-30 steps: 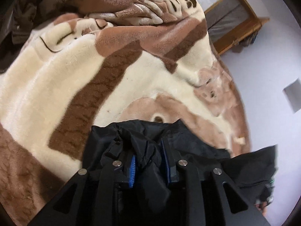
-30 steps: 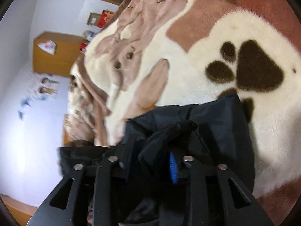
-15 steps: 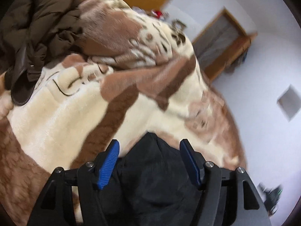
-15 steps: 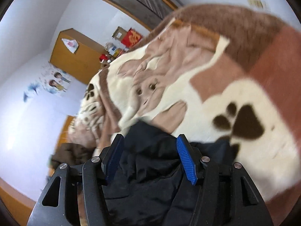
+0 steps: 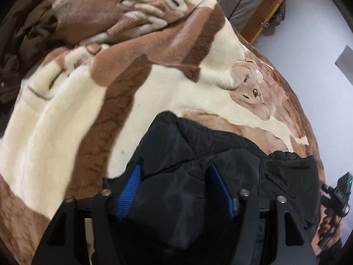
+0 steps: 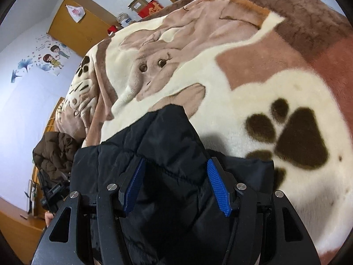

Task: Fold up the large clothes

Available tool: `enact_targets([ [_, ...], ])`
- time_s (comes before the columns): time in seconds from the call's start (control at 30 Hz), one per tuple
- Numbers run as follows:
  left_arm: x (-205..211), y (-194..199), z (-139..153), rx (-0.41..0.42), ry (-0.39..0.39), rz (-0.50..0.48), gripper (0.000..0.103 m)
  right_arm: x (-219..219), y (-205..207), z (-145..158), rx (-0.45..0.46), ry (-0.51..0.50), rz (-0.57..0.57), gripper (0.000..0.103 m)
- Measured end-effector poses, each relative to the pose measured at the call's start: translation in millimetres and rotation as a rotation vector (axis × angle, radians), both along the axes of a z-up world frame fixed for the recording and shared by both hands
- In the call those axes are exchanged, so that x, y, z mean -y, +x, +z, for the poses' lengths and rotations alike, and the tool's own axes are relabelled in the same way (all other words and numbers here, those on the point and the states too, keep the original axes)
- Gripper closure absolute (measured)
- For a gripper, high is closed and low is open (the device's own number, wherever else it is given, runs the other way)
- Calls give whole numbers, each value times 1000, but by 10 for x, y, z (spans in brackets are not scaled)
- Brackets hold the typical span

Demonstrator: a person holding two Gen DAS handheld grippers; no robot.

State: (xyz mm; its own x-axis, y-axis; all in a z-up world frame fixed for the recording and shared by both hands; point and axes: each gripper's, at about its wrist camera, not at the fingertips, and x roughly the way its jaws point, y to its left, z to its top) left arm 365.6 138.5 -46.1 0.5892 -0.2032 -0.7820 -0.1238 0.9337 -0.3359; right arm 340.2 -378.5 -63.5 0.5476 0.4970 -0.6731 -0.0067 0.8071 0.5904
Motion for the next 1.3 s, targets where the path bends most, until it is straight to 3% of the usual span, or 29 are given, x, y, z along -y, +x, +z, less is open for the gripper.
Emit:
enact_targets([
  [0.07, 5, 4, 12, 13, 48, 21, 62, -16, -15, 57, 21, -42, -2, 44],
  [0.13, -19, 38, -39, 5, 66, 51, 69, -76, -10, 73, 14, -139, -17, 44],
  [0.2, -7, 82, -141, -17, 91, 78, 71, -186, 12, 41, -13, -220, -19, 47],
  [0.27, 7, 65, -137, -22, 96, 111, 71, -309, -98, 167, 28, -324, -46, 48],
  [0.4, 31, -164, 153, 71, 130, 147, 71, -573, -502, 564, 223, -442, -74, 48],
  [0.53, 140, -528, 494, 195, 104, 150, 71, -980, -814, 607, 318, -537, 4, 48],
  [0.6, 392, -673, 569, 238, 81, 41, 71, -1153, -881, 499, 321, -549, 58, 48],
  [0.67, 738, -738, 520, 246, 108, -92, 71, -1287, -790, 332, 277, -553, 92, 48],
  [0.73, 1051, -680, 362, 213, 144, -207, 71, -1316, -647, 215, 256, -569, 79, 48],
  [0.8, 1229, -515, 168, 168, 183, -254, 71, -1247, -446, 103, 219, -578, 64, 48],
  [0.87, 1280, -312, -63, 144, 254, -236, 70, -1120, -284, 18, 167, -550, 31, 48],
  [0.97, 1139, -97, -230, 94, 165, -181, 70, -931, -96, -113, 102, -520, -10, 48],
  [1.03, 1107, -80, -188, 82, 163, -176, 71, -861, -70, -131, 81, -482, -15, 48],
  [1.13, 1079, -131, -73, 103, 241, -194, 71, -935, -166, -22, 111, -542, -11, 48],
  [1.3, 851, -9, -28, 109, 363, -153, 71, -1002, -106, 106, 149, -559, -21, 48],
])
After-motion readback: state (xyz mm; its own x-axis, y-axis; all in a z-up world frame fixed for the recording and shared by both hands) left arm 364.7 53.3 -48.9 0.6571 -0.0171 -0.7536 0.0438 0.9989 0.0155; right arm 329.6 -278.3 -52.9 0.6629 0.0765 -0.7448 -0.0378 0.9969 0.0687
